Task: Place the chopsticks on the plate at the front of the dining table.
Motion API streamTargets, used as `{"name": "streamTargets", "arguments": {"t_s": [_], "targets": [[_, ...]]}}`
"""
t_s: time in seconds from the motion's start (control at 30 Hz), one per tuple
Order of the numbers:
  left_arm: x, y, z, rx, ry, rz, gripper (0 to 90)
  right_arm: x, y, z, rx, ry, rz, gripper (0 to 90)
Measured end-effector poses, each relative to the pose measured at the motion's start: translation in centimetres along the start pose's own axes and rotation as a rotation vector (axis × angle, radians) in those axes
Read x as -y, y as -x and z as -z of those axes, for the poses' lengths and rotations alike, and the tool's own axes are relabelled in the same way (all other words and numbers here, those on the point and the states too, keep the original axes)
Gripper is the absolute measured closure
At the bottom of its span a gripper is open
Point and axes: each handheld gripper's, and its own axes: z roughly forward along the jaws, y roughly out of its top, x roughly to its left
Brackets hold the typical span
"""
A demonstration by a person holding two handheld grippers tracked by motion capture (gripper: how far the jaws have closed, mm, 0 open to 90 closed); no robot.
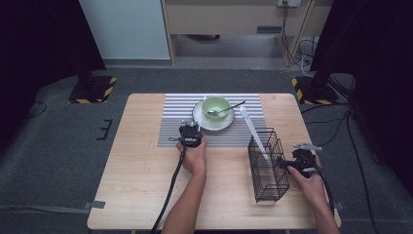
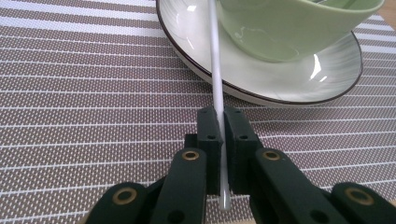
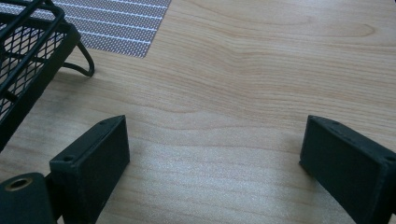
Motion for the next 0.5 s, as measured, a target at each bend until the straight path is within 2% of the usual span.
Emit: {"name": "streamTargets", "arguments": {"t_s": [0.2, 0.5], "targets": [[0.17, 0.29, -0.16, -0.012, -0.012, -0.011, 85.4, 0.0, 0.0, 0.01, -0.001, 0.0, 0.002, 8.1], [0.24, 0.36, -0.36, 0.001, -0.019, 0.0, 84.9, 0.0, -0.01, 0.01, -0.001, 0.0, 0.001, 8.1]]}}
